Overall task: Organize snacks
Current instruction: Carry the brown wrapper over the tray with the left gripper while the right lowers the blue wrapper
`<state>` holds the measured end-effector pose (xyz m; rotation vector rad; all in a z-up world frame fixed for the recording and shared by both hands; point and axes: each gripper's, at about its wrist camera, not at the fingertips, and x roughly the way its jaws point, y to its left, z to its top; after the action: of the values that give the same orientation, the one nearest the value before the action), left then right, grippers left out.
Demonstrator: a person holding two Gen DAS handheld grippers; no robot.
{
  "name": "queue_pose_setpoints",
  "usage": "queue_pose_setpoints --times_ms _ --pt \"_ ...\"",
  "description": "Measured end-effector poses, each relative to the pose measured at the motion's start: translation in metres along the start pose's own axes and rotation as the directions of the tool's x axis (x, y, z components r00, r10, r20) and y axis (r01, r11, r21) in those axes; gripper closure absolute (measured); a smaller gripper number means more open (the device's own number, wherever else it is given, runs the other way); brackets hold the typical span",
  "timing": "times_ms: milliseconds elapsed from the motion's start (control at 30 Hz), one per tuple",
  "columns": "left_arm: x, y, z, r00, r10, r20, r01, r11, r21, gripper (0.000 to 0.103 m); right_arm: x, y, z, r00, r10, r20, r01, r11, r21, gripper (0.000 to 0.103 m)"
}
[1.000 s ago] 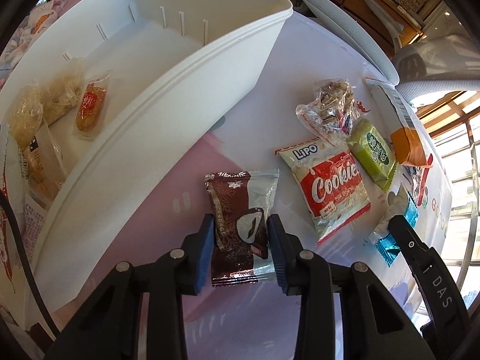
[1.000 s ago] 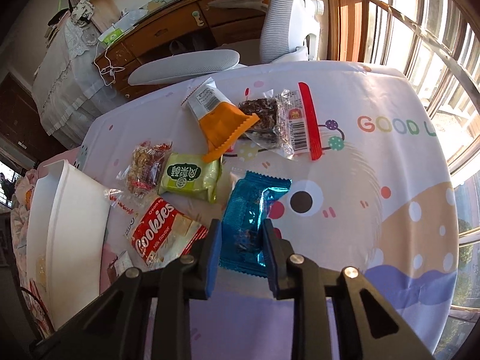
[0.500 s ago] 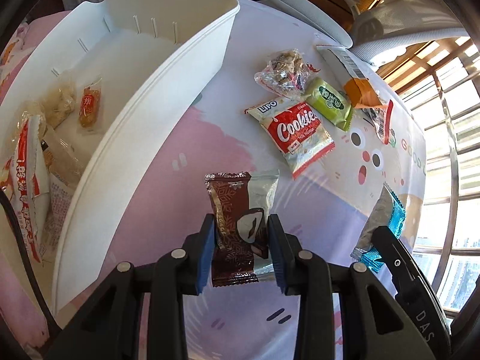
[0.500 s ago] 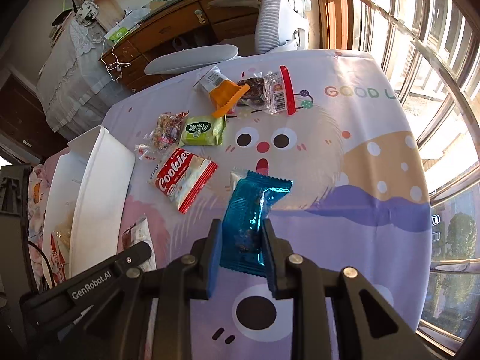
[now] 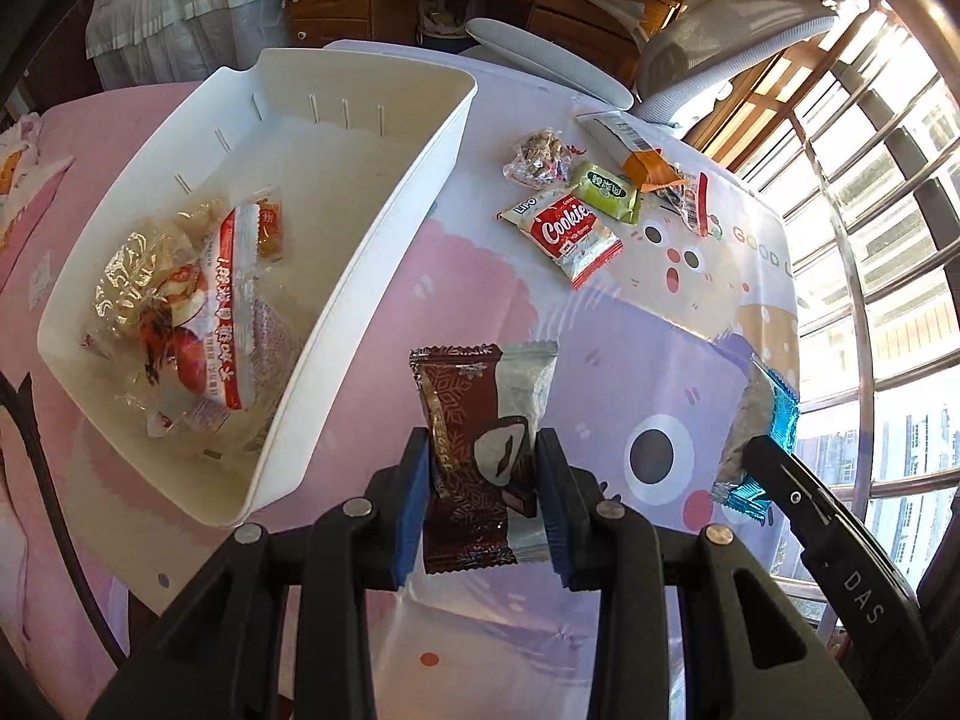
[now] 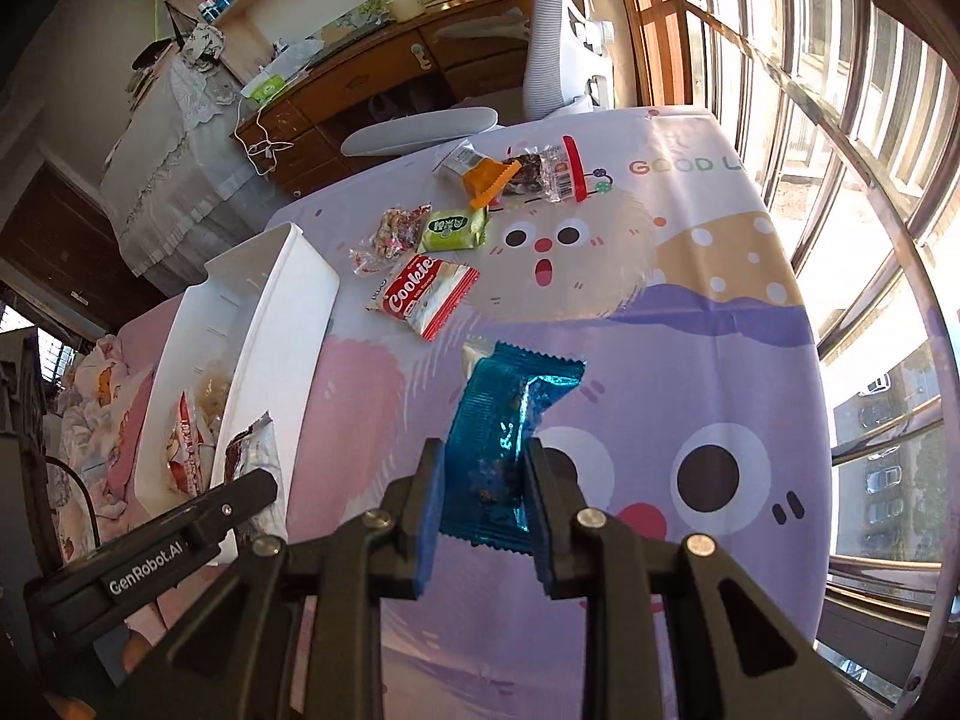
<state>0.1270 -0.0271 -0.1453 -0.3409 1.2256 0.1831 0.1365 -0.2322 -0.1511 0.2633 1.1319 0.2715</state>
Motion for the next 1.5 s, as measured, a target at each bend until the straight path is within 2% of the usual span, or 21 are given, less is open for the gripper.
queue_pose_setpoints --times_ms 267,500,767,1033,1233,1500 --pt "-0.045 0.018 -0.015 0.995 -0.078 0.067 0.071 0.993 0.091 0.071 -0.026 0.02 -0.022 0.999 0.043 0.011 -0.043 0.999 -0.025 0.078" --pt "-0.078 0.042 -0.01 0.974 -0.181 0.139 0.158 0.974 0.166 0.071 -0.031 0.044 -0.034 0.997 0.08 0.023 -0.079 0.996 -0.049 0.078" --pt "-0.1 0.073 0.009 0.956 -0.26 0.138 0.216 0.938 0.271 0.071 -0.03 0.088 -0.043 0.993 0.103 0.051 -0.1 0.994 -0.049 0.077" --pt "-0.112 0.115 0.028 0.941 -0.311 0.129 0.251 0.903 0.348 0.071 -0.02 0.14 -0.052 0.982 0.165 0.089 -0.162 0.986 -0.041 0.077" --pt "-0.111 0.154 0.043 0.935 -0.335 0.115 0.274 0.89 0.365 0.071 -0.004 0.179 -0.06 0.976 0.194 0.101 -0.191 0.981 -0.045 0.077" --pt "-0.099 0.197 0.064 0.939 -0.328 0.102 0.269 0.888 0.372 0.07 0.021 0.222 -0.063 0.975 0.192 0.109 -0.188 0.981 -0.05 0.077"
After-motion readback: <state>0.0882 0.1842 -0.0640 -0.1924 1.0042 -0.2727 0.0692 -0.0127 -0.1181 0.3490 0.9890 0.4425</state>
